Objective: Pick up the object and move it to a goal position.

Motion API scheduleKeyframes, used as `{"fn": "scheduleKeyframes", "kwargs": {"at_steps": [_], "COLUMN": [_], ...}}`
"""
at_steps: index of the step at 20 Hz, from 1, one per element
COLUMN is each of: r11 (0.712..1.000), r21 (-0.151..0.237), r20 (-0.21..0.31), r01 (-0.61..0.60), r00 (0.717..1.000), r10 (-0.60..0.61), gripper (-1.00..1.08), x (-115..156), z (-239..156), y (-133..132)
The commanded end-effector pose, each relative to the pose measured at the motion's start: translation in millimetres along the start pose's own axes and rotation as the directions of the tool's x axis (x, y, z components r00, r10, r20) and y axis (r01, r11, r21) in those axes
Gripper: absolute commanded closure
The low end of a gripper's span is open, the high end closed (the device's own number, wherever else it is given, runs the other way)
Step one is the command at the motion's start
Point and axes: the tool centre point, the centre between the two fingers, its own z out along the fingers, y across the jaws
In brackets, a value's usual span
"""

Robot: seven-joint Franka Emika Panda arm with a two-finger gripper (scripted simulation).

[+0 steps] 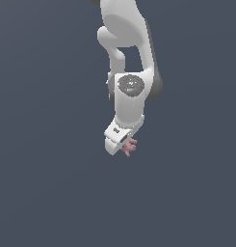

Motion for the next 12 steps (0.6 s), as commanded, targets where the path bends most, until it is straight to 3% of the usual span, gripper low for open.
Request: {"fn": "scheduleKeyframes", "kwargs": {"at_steps": [1,12], "r11": [1.000,1.000], "r21": [-0.001,0.000], "r20": [-0.001,-0.001], "r01": [0.001,0.000], "r00": [1.000,1.000], "r10": [-0.001,0.000], "gripper": [1.08,1.08], "x": [11.2,47.3], "z": [-24.1,-98.3], "y": [-4.9,-16.9]}}
